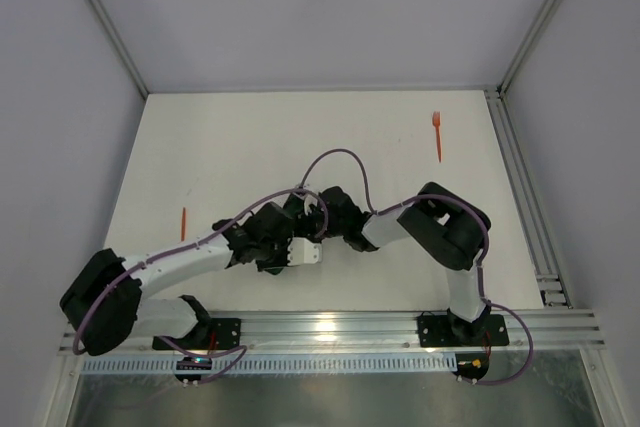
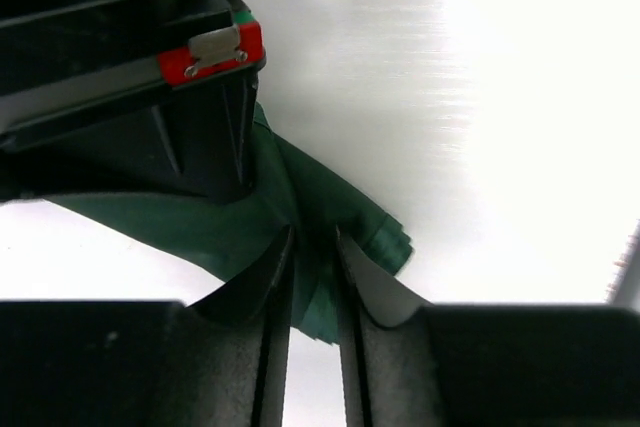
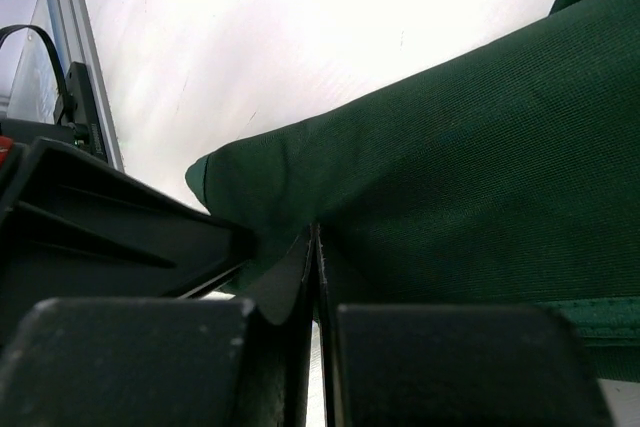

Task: Fold the napkin into a case and place the utensils inside
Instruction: Stuff the top corner of the smaller-rectangle-folded napkin at the center of the board.

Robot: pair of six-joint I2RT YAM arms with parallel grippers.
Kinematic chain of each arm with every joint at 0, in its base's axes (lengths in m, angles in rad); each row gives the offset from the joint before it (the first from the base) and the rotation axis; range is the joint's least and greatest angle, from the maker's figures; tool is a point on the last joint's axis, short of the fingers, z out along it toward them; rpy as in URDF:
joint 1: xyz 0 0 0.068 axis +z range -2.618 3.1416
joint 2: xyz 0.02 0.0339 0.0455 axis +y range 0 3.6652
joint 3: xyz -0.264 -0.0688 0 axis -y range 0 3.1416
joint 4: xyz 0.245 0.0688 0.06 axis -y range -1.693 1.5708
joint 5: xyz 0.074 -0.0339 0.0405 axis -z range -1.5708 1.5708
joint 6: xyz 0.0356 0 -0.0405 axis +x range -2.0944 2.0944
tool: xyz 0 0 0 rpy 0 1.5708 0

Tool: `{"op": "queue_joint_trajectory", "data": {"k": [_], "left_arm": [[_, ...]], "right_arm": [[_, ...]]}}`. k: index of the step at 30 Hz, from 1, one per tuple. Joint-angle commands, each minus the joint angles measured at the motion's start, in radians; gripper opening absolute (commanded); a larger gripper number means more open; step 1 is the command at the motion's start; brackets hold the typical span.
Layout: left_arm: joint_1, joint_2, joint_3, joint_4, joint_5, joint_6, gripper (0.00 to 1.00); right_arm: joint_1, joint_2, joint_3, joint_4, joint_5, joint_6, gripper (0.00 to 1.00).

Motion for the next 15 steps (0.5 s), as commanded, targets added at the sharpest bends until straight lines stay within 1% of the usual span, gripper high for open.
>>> {"op": "queue_joint_trajectory", "data": {"k": [1, 2, 4, 5, 6, 9, 11, 12, 15], "left_arm": [[0.062, -0.089, 0.072, -0.144, 0.194, -0.037, 0.24], [0.086, -0.108, 0.103, -0.164, 0.274, -0.040, 0.25], [0.139, -0.144, 0.120, -0.184, 0.321, -0.066, 0.25], [0.178, -0.160, 0.128, -0.181, 0.287, -0.076, 0.25], [0.185, -0.157, 0.123, -0.172, 0.258, -0.087, 0.25], [0.188, -0.102, 0.085, -0.103, 0.151, -0.104, 0.19], [0.193, -0.048, 0.083, -0.092, 0.134, -0.101, 0.14], [0.193, -0.001, 0.083, -0.095, 0.134, -0.098, 0.13], [0.193, 0.053, 0.073, -0.081, 0.138, -0.080, 0.14]], "right_arm": [[0.001, 0.047, -0.022, -0.097, 0.108, -0.009, 0.04], [0.001, 0.046, -0.021, -0.097, 0.114, -0.007, 0.04], [0.001, 0.044, -0.019, -0.094, 0.118, -0.004, 0.04], [0.001, 0.044, -0.019, -0.096, 0.123, -0.003, 0.04], [0.001, 0.044, -0.021, -0.096, 0.126, 0.000, 0.04], [-0.001, 0.042, -0.025, -0.087, 0.126, 0.007, 0.04], [0.001, 0.041, -0.030, -0.076, 0.127, 0.011, 0.04], [0.001, 0.041, -0.030, -0.076, 0.127, 0.014, 0.04], [0.001, 0.041, -0.031, -0.064, 0.127, 0.017, 0.04]]}}
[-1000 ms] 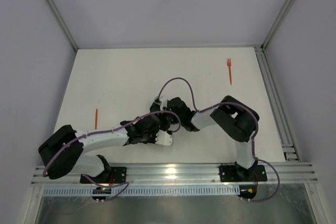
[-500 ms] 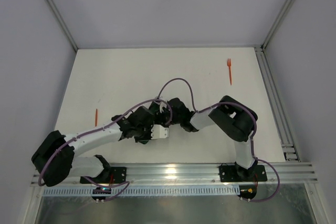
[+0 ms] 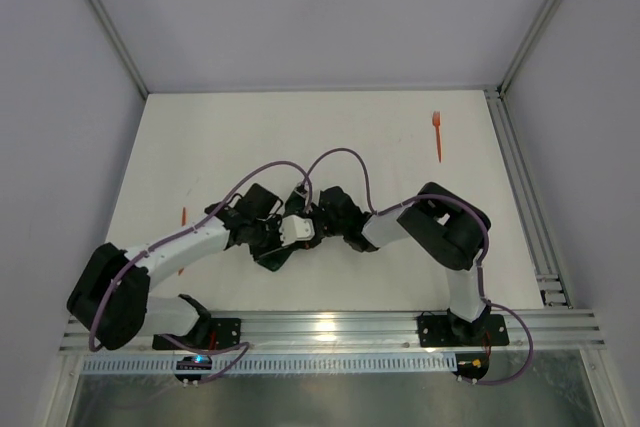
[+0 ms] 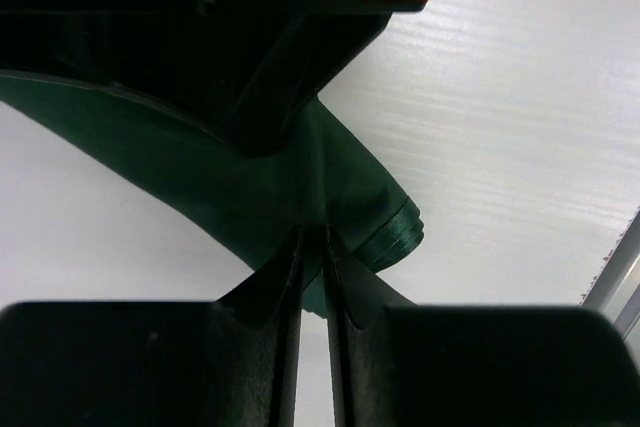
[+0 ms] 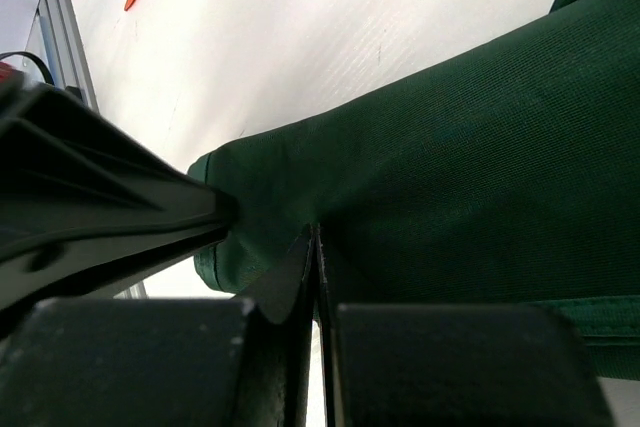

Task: Fold the napkin into a case and place the utensils inside
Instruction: Stuff the top corner of the smaller-rectangle-folded napkin at the center of the board.

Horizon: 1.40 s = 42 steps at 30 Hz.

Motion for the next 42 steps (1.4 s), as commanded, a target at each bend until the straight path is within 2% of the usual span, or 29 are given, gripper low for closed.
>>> {"op": "queue_joint_trajectory", "data": {"k": [1, 11, 17, 21, 23, 30, 33, 35, 38, 42], "left_arm": [[0.006, 0.049, -0.025, 0.032, -0.019, 0.000, 0.15], [0.004, 0.181, -0.060, 0.063, -0.041, 0.017, 0.15], [0.006, 0.187, -0.083, 0.089, -0.039, 0.031, 0.15], [0.004, 0.183, -0.087, 0.090, -0.033, 0.037, 0.14], [0.006, 0.196, -0.079, 0.084, -0.033, 0.040, 0.13], [0.004, 0.196, -0.079, 0.078, -0.024, 0.038, 0.13], [0.004, 0.198, -0.076, 0.072, -0.024, 0.037, 0.13], [0.006, 0.195, -0.079, 0.073, -0.025, 0.037, 0.13], [0.004, 0.196, -0.079, 0.072, -0.030, 0.034, 0.13], [0.004, 0.198, -0.077, 0.072, -0.031, 0.028, 0.12]], "right_arm": [[0.000, 0.041, -0.029, -0.077, 0.084, -0.009, 0.04], [-0.001, -0.031, -0.012, -0.069, 0.058, -0.005, 0.04], [-0.059, -0.233, 0.072, -0.245, 0.036, -0.077, 0.10], [-0.130, -0.292, 0.153, -0.450, 0.033, -0.161, 0.14], [-0.185, -0.292, 0.229, -0.544, 0.091, -0.207, 0.16], [-0.239, -0.191, 0.379, -0.578, 0.236, -0.264, 0.25], [-0.241, -0.123, 0.426, -0.584, 0.245, -0.287, 0.25], [-0.241, -0.087, 0.427, -0.581, 0.242, -0.292, 0.24], [-0.239, -0.070, 0.384, -0.563, 0.259, -0.290, 0.18], [-0.245, -0.079, 0.286, -0.515, 0.283, -0.266, 0.15]]}}
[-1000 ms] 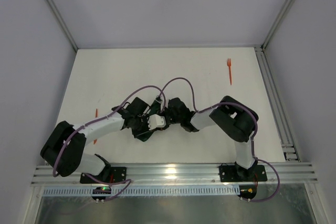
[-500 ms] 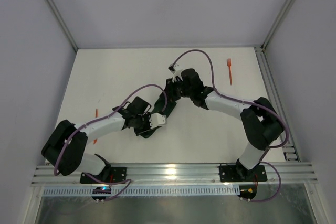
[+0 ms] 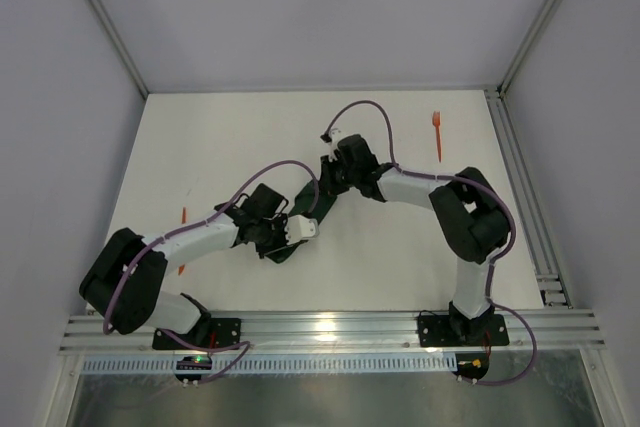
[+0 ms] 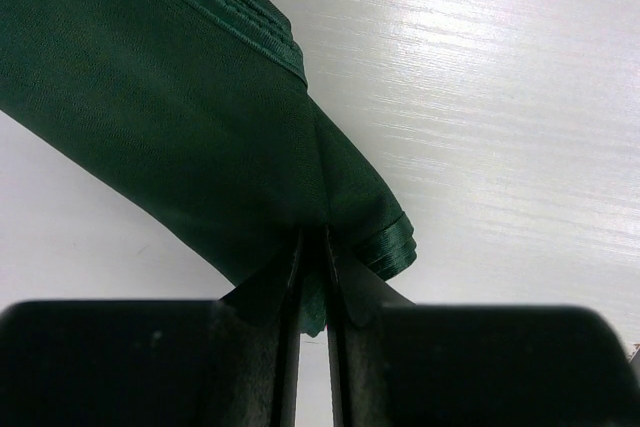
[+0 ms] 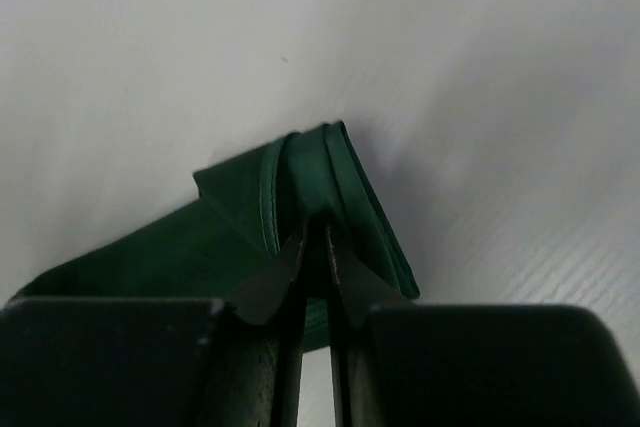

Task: Fold the napkin into a case and place the utensils inside
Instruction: Stuff the top corner of the smaller-rectangle-folded napkin at the center of the board, then pick up the smaller rectangle-folded napkin from the center of the board.

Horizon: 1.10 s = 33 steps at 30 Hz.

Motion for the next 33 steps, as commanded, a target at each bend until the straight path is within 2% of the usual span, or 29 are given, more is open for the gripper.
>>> {"op": "queue_joint_trajectory", "data": {"k": [1, 5, 14, 16, 17, 22, 28, 33], "left_arm": [[0.004, 0.066, -0.054, -0.055, -0.023, -0.002, 0.12], [0.004, 0.066, -0.054, -0.057, -0.024, -0.001, 0.12], [0.004, 0.063, -0.051, -0.066, -0.032, -0.001, 0.12], [0.004, 0.054, -0.047, -0.068, -0.027, -0.004, 0.15], [0.006, 0.045, -0.045, -0.069, -0.023, -0.007, 0.17], [0.004, -0.052, -0.028, -0.077, -0.018, -0.025, 0.40], [0.004, -0.135, 0.024, -0.117, 0.000, -0.033, 0.49], [0.006, -0.153, 0.082, -0.227, 0.125, 0.027, 0.55]], "right_arm": [[-0.005, -0.020, -0.083, 0.056, 0.043, 0.010, 0.15], [-0.031, -0.029, -0.162, 0.106, 0.046, 0.037, 0.14], [-0.033, -0.023, -0.202, 0.115, 0.047, 0.031, 0.14], [-0.031, -0.026, -0.203, 0.101, 0.061, 0.031, 0.14], [-0.031, -0.030, -0.203, 0.094, 0.064, 0.031, 0.14], [-0.031, -0.041, -0.217, 0.086, 0.066, 0.053, 0.14], [-0.026, -0.061, -0.269, 0.139, 0.070, 0.112, 0.13], [-0.013, -0.070, -0.297, 0.175, 0.083, 0.145, 0.11]]}}
